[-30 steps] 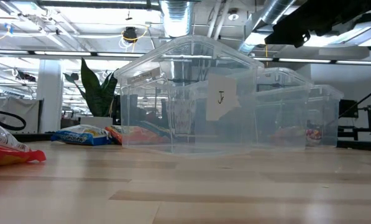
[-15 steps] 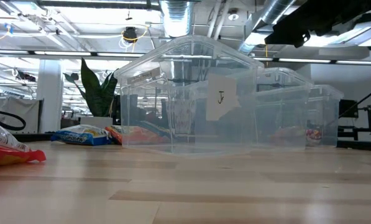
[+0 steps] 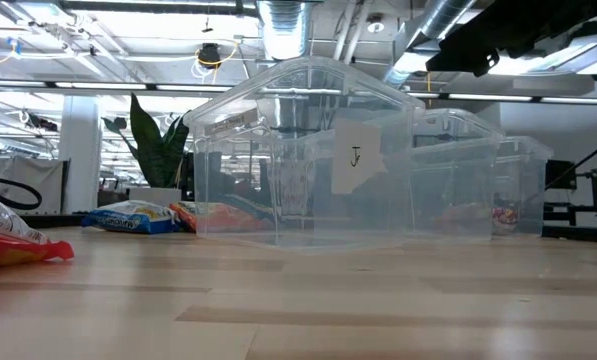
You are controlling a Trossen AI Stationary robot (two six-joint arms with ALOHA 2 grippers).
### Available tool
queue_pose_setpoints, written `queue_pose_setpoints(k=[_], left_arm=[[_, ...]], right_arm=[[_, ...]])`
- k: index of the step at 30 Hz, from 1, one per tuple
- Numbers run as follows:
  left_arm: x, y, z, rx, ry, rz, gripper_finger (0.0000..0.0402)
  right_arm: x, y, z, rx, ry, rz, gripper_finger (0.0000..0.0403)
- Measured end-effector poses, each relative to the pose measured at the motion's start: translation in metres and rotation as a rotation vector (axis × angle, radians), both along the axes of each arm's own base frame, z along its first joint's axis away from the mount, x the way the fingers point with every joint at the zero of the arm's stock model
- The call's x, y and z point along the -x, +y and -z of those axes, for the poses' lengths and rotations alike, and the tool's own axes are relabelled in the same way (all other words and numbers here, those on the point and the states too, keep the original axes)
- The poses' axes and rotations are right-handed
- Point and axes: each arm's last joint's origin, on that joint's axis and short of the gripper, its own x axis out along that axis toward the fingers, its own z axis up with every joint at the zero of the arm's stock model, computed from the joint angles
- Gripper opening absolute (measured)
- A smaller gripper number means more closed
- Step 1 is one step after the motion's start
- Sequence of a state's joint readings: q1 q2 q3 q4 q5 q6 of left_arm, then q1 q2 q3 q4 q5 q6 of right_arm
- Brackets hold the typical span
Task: Sort Maruchan noodles
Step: Put the red noodle pack into the top right transparent bin
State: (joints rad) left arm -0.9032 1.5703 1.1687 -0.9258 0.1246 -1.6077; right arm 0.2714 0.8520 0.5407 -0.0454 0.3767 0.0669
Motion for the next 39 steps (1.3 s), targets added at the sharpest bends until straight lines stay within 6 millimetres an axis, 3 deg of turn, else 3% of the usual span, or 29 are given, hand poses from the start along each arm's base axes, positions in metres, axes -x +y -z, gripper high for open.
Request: queue_pose_setpoints(k=[12,19,25,32,39], left_arm=[[0.01,-0.005,0.001,-0.061,-0.047,-0.045,0.0233],[0.01,-0.006,0.001,-0.043,-0.026,-0.071,0.0308],[0.017,-0.014,0.008,-0.045,0.046,-0.123,0.0324],[0.015,-0.032,0.042,-0.067,0.149,0.0,0.0323],[0.017,-0.032,0.073,-0.19,0.313,0.068,0.0323]], right_arm=[[0.0,0.0,0.0,-0.003,-0.001,0.001,0.0276],[0.0,0.0,0.0,-0.004,-0.001,0.001,0.0276],[0.0,0.0,0.0,-0.004,-0.001,0.001,0.0276],[0.0,0.0,0.0,-0.004,-0.002,0.001,0.0276],[0.0,0.0,0.0,-0.004,-0.002,0.001,0.0276]])
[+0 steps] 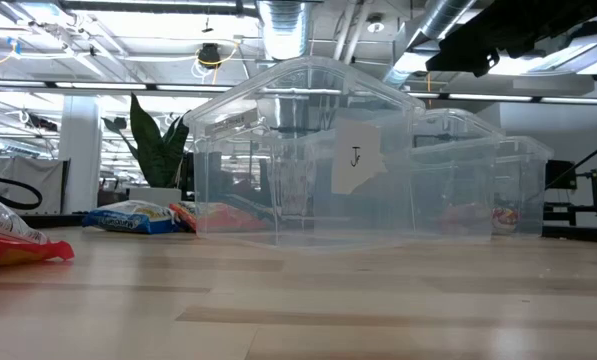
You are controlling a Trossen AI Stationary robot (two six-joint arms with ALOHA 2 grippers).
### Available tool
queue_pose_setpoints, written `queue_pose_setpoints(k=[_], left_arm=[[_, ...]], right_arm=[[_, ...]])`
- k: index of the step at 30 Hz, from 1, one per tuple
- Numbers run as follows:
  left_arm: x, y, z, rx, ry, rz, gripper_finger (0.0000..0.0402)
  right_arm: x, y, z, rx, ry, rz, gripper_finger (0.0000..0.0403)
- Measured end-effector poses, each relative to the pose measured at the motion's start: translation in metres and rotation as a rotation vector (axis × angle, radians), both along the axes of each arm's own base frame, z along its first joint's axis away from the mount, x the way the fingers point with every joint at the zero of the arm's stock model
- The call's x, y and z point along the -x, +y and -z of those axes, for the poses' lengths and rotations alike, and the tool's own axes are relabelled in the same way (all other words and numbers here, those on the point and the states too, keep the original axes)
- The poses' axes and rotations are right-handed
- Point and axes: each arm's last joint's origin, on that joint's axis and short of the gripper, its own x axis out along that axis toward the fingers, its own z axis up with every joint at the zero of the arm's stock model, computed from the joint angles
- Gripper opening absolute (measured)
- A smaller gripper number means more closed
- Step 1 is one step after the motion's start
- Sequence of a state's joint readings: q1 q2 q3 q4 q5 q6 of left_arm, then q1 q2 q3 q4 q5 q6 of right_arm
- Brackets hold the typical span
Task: Sort Maruchan noodles
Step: Put the red noodle pack into the top right transparent bin
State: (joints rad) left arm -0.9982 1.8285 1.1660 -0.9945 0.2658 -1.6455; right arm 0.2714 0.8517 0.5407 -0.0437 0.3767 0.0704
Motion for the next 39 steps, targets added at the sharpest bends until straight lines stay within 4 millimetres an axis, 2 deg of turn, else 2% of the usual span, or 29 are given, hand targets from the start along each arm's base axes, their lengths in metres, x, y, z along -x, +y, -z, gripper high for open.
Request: queue_pose_setpoints(k=[5,8,11,16,19,25,29,33,36,39], left_arm=[[-0.004,-0.002,0.014,-0.012,0.016,0.038,0.0319],[-0.008,-0.002,0.019,-0.004,0.047,0.028,0.0285],[-0.009,0.001,0.022,-0.003,0.075,0.013,0.0208],[-0.014,0.006,0.016,0.008,0.118,0.034,0.0031],[-0.02,0.008,0.006,0.02,0.11,0.078,0.0014],[-0.036,0.009,-0.042,0.143,0.022,0.212,0.0003],[-0.041,0.015,-0.086,0.154,-0.037,0.277,0.0002],[-0.043,0.032,-0.134,0.013,-0.199,0.307,0.0001],[-0.045,0.051,-0.169,-0.144,-0.423,0.371,0.0001],[-0.048,0.071,-0.194,-0.323,-0.673,0.472,0.0001]], right_arm=[[0.0,0.0,0.0,0.0,0.0,0.0,0.0276],[0.0,0.0,0.0,0.0,0.0,0.0,0.0276],[0.0,0.0,0.0,0.0,0.0,0.0,0.0276],[0.0,0.0,0.0,0.0,0.0,0.0,0.0276],[0.0,0.0,0.0,0.0,0.001,0.0,0.0276],[0.0,0.0,0.0,0.005,-0.001,0.014,0.0276],[0.0,0.0,0.0,0.005,-0.001,0.015,0.0276],[0.0,0.0,0.0,0.006,-0.001,0.015,0.0276],[0.0,0.0,0.0,0.006,-0.001,0.016,0.0276],[0.0,-0.001,0.0,0.006,-0.001,0.016,0.0276]])
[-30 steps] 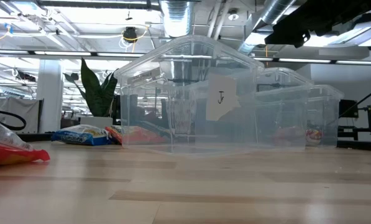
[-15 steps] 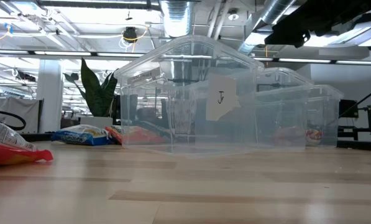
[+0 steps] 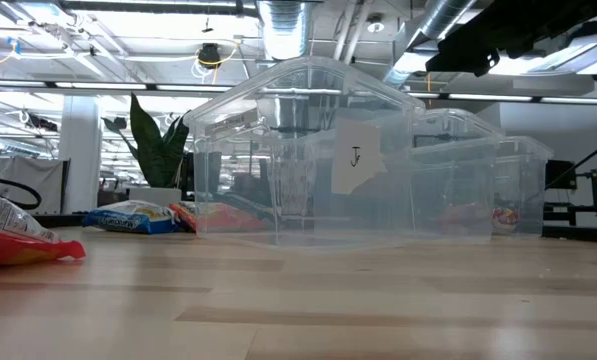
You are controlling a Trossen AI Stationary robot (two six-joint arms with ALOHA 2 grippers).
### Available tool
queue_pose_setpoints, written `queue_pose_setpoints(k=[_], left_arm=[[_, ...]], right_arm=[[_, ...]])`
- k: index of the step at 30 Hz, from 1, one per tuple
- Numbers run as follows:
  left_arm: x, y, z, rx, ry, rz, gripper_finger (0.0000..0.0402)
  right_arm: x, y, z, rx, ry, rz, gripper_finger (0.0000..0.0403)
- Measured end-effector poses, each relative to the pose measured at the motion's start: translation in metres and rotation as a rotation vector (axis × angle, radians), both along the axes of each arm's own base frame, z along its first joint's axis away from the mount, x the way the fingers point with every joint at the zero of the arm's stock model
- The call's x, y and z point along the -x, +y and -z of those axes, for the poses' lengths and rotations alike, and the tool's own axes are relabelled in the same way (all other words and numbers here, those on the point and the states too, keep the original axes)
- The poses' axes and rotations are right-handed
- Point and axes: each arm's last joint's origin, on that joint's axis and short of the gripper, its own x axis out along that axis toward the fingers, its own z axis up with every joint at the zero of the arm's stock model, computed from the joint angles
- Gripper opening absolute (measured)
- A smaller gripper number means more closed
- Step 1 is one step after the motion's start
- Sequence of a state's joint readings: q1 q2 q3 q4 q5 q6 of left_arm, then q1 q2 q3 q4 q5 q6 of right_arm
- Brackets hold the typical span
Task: Sort Maruchan noodles
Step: Put the red noodle pack into the top right transparent bin
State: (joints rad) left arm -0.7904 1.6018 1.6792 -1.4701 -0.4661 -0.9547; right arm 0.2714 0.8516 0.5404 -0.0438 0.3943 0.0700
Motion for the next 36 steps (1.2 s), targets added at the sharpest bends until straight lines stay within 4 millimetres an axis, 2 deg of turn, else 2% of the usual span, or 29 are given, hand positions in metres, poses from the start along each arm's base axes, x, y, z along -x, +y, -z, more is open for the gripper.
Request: queue_pose_setpoints(k=[4,7,10,15,19,22,28,32,36], left_arm=[[-0.006,0.033,-0.021,-0.155,-0.231,0.081,0.0001],[-0.014,0.06,-0.019,-0.187,-0.307,0.121,0.0],[-0.024,0.088,-0.004,-0.157,-0.385,0.172,0.0],[-0.036,0.138,0.039,-0.059,-0.558,0.233,0.0],[-0.04,0.17,0.049,-0.064,-0.789,0.26,0.0],[-0.042,0.187,0.045,-0.056,-0.93,0.287,0.0],[-0.048,0.205,0.042,-0.087,-0.992,0.245,0.0],[-0.059,0.215,0.043,-0.188,-1.039,0.169,0.0],[-0.078,0.239,0.051,-0.258,-1.081,0.084,0.0]], right_arm=[[0.0,0.0,0.0,0.0,0.0,0.001,0.0276],[0.0,0.0,0.0,0.0,0.0,0.001,0.0276],[0.0,0.0,0.0,0.0,0.0,0.001,0.0276],[0.0,0.0,0.0,-0.001,-0.003,0.001,0.0276],[-0.001,0.0,-0.003,-0.008,-0.031,0.001,0.0276],[-0.001,0.0,-0.004,-0.01,-0.041,0.001,0.0276],[-0.002,0.0,-0.006,-0.001,-0.059,-0.004,0.0276],[-0.004,0.001,-0.013,0.013,-0.136,-0.013,0.0276],[-0.005,0.002,-0.026,0.035,-0.261,-0.026,0.0276]])
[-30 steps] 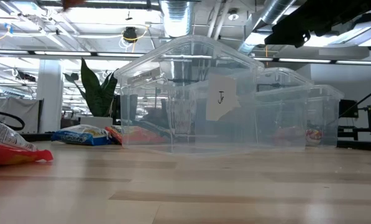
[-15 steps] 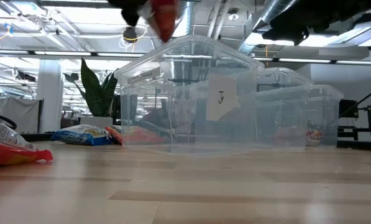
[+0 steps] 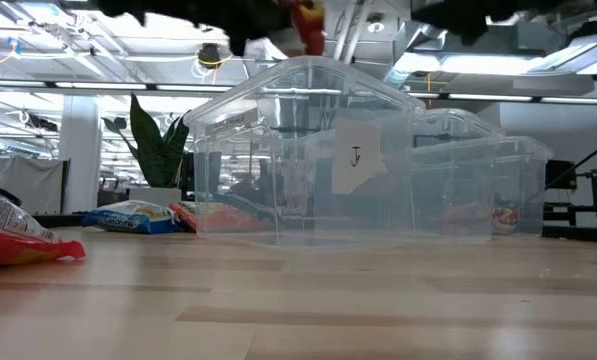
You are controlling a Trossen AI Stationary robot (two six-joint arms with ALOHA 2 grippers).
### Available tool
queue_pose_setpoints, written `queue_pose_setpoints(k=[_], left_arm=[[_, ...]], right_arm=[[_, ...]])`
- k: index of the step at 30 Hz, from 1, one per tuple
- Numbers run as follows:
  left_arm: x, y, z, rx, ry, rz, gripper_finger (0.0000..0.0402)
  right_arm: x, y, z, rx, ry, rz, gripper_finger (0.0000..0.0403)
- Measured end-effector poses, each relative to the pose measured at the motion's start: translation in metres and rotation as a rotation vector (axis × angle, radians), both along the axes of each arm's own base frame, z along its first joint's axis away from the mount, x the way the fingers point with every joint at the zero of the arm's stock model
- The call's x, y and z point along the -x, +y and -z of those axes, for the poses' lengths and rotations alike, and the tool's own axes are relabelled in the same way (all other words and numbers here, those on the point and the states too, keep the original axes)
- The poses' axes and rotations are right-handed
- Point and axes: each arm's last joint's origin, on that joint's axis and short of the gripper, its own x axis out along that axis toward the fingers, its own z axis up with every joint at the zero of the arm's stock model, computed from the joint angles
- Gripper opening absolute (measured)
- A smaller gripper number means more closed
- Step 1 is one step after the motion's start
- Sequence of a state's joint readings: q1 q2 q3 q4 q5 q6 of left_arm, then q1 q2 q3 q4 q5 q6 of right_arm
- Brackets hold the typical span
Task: Sort Maruchan noodles
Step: Put the red noodle pack into the top right transparent bin
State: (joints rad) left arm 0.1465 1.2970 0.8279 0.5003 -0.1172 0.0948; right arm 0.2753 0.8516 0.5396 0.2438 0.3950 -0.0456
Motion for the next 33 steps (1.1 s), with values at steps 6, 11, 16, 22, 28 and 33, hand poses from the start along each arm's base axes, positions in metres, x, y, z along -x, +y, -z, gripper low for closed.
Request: queue_pose_setpoints(k=[6,11,16,22,28,33], left_arm=[[-0.048,0.058,0.005,0.04,0.019,-0.088,0.0],[-0.102,0.1,-0.001,0.047,-0.005,-0.075,0.0],[-0.151,0.129,-0.001,0.057,-0.009,-0.04,0.0],[-0.203,0.143,0.015,0.059,-0.006,0.041,0.0001],[-0.237,0.151,0.034,0.081,-0.045,0.025,0.0028],[-0.249,0.156,0.047,0.081,-0.045,-0.005,0.007]], right_arm=[[0.001,0.001,-0.015,0.041,-0.144,-0.014,0.0276],[0.001,0.003,-0.017,0.062,-0.163,-0.04,0.0276],[0.002,0.006,-0.017,0.063,-0.163,-0.054,0.0276],[0.003,0.011,-0.017,0.067,-0.163,-0.081,0.0276],[0.004,0.013,-0.017,0.069,-0.164,-0.094,0.0276],[0.004,0.013,-0.017,0.069,-0.165,-0.094,0.0276]])
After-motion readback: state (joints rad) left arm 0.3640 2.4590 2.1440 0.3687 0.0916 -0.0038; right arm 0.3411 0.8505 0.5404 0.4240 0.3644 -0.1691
